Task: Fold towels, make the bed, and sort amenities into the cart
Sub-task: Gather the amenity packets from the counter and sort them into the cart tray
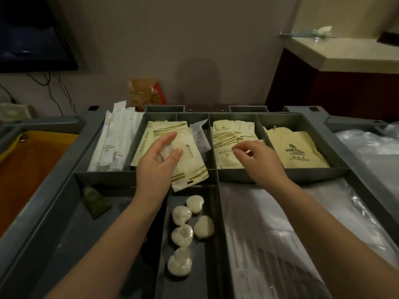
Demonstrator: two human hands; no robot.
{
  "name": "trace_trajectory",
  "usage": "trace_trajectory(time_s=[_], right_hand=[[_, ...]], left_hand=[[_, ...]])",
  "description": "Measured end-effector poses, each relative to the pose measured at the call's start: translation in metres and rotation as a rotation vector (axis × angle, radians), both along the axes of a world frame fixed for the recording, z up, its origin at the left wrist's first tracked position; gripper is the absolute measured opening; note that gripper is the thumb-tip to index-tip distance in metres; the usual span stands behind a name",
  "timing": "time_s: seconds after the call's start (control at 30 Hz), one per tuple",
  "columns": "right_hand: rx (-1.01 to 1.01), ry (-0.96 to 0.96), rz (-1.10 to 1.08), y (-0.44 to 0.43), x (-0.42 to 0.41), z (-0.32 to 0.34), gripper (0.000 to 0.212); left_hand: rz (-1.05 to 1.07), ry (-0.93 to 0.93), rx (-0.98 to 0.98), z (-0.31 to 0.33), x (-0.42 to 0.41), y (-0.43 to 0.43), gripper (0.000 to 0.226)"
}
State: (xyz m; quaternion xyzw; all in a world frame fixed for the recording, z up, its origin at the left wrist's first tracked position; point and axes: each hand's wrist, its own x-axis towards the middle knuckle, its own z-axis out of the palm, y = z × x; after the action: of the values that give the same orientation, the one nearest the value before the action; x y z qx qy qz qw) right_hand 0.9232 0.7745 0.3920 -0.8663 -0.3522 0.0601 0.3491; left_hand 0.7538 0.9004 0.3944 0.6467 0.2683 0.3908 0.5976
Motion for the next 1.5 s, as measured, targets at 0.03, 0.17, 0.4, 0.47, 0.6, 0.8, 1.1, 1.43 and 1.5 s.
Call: trace_trajectory(time_s=[0.03, 0.17, 0.4, 0.47, 0.6, 0.8, 1.1, 1.43, 1.5], right_hand=[[0.078, 0.094, 0.064, -0.003, -0.014, 0.008, 0.023], [0.319, 0.454, 0.244, -0.003, -0.067, 0.024, 0.034], [0.478, 0.512, 0.125, 0.002, -0.083, 0.003, 0.038], [0.489, 0.479, 0.089, 0.002, -0.079, -0.001, 0.036], [0.528, 0.511, 0.048, 0.0, -0.073, -0.004, 0.026], [0.614, 0.369, -0.302, -0.011, -0.029, -0.003, 0.018], [-0.424, -0.24, -0.333, 0.006, 0.049, -0.029, 0.027], [0.398, 0.343, 0.107, -0.001, -0.06, 0.018, 0.025], [0.527, 0.409, 0.118, 0.0, -0.075, 0.012, 0.027]], left_hand=[[-0.025, -0.001, 0.025, 0.002, 0.0, -0.004, 0.033], [-0.151, -0.005, 0.061, 0.002, 0.002, -0.023, 0.04], [-0.184, 0.011, 0.029, 0.002, 0.001, -0.026, 0.032], [-0.19, 0.025, 0.058, 0.003, 0.001, -0.026, 0.034], [-0.199, 0.039, 0.053, 0.005, -0.001, -0.028, 0.041], [-0.129, 0.083, 0.14, 0.001, -0.002, -0.017, 0.044], [-0.115, 0.163, 0.14, 0.006, -0.002, -0.013, 0.06], [-0.319, 0.155, 0.06, 0.006, -0.001, -0.021, 0.086], [-0.344, 0.162, 0.056, 0.005, 0.0, -0.024, 0.082]])
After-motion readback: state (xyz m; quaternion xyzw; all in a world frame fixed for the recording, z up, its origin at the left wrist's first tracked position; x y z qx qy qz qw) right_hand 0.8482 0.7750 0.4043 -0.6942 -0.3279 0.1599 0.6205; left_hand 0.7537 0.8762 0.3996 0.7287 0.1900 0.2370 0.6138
